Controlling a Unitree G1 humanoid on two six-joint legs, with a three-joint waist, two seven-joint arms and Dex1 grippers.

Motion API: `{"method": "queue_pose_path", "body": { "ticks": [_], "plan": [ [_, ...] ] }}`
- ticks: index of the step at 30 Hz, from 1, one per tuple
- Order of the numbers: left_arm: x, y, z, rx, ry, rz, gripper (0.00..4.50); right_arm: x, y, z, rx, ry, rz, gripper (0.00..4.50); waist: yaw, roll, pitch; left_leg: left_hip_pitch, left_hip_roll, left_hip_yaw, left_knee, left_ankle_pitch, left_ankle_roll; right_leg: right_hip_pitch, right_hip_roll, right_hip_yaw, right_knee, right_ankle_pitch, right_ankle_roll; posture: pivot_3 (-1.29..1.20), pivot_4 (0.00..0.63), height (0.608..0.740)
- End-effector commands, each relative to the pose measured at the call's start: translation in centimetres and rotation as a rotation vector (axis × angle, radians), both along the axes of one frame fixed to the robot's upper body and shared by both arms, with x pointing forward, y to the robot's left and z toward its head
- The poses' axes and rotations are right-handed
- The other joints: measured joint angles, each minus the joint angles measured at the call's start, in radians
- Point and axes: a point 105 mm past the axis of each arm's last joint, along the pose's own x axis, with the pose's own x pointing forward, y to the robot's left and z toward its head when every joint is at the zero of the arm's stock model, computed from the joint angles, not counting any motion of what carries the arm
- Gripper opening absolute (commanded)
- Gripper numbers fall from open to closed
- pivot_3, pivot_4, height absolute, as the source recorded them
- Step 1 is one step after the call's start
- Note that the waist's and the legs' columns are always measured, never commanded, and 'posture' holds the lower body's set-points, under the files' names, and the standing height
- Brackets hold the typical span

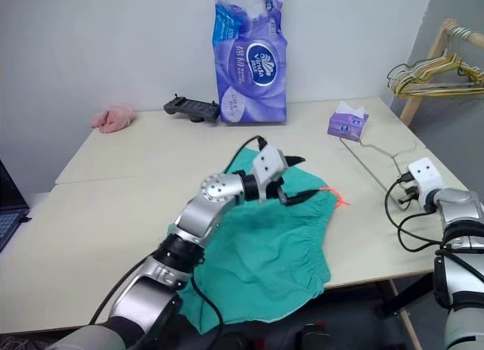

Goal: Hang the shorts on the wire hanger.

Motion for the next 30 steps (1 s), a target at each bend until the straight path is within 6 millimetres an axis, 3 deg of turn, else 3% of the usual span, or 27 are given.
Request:
{"method": "queue_pose_path", "body": {
  "ticks": [1,9,15,20,30],
  "plan": [
    [0.9,2.1,2.8,-0.028,-0.021,-0.007,4.5,1.5,2.5,5.9,-0.302,-0.208,0.221,0.02,-0.002,0.0,0.0,0.0,0.0,0.0,0.0,0.0,0.0,0.0,0.0,0.0,0.0,0.0,0.0,0.07,0.004,0.74],
    [3.2,5.1,5.9,-0.107,0.072,0.014,4.5,1.3,6.1,10.1,-0.779,-0.433,0.501,0.02,-0.012,-0.001,0.0,-0.002,-0.001,0.001,0.001,0.0,0.0,-0.001,0.001,0.0,-0.001,0.0,0.0,0.06,0.001,0.74],
    [3.8,6.2,4.9,-0.026,0.108,-0.002,4.5,0.7,7.9,11.4,-0.964,-0.574,0.628,0.02,-0.019,-0.001,0.0,-0.002,-0.001,0.001,0.0,0.0,0.0,-0.001,0.0,0.002,-0.002,0.0,0.0,0.06,0.0,0.74],
    [4.9,7.6,3.7,0.023,0.115,0.055,4.5,0.0,10.5,12.5,-1.013,-0.697,0.754,0.02,-0.021,-0.001,0.0,-0.002,-0.001,0.002,0.001,0.0,0.0,-0.002,0.0,0.002,-0.001,0.0,0.0,0.05,0.0,0.74],
    [4.6,6.4,2.2,0.109,0.133,-0.018,4.5,-1.3,15.7,14.7,-0.969,-0.855,0.921,0.02,-0.022,-0.001,0.0,-0.002,-0.001,0.002,0.001,0.0,0.0,-0.002,0.0,0.002,-0.002,0.0,0.0,0.04,0.0,0.74]
  ]
}}
